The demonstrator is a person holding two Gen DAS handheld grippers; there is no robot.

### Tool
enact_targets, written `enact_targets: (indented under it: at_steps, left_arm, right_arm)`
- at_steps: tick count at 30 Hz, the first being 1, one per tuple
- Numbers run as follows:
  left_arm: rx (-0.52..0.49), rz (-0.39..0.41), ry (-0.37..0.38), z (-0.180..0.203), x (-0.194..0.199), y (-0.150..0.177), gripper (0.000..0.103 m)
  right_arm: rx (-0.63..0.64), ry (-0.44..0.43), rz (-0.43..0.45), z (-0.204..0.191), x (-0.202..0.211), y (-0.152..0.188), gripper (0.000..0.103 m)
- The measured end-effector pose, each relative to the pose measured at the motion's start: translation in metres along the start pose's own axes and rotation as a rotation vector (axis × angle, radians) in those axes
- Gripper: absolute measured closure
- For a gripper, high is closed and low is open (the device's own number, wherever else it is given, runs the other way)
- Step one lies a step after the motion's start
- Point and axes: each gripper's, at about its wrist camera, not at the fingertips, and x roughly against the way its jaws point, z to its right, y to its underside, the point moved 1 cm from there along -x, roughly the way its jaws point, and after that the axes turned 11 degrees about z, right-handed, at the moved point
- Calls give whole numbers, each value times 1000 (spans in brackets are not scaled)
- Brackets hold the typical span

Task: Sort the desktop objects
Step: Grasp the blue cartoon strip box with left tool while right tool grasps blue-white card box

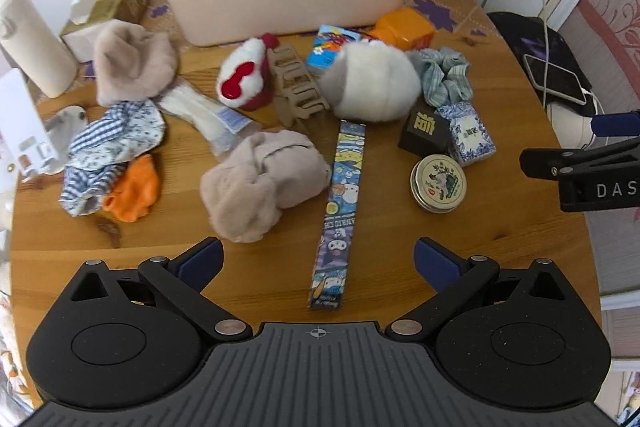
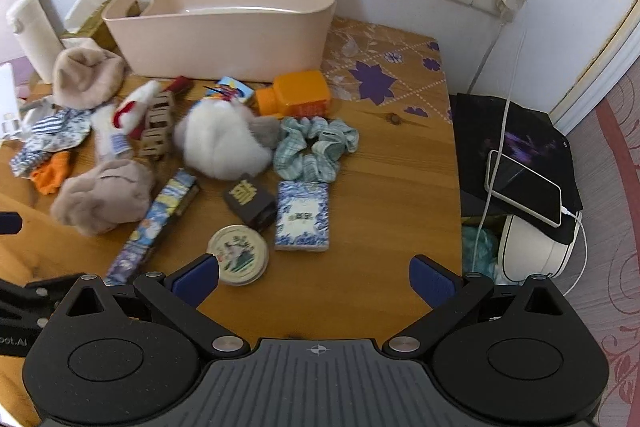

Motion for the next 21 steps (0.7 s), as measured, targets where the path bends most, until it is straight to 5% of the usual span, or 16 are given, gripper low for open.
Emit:
enact_targets:
  at_steps: [18, 21]
  left_arm:
    - [18, -107, 26, 8, -67, 10, 1]
    - [24, -114, 22, 12, -74, 11, 18]
  right_arm:
    - [45, -45, -44, 11, -84, -1, 0]
    - [46, -45, -62, 10, -96, 1, 5]
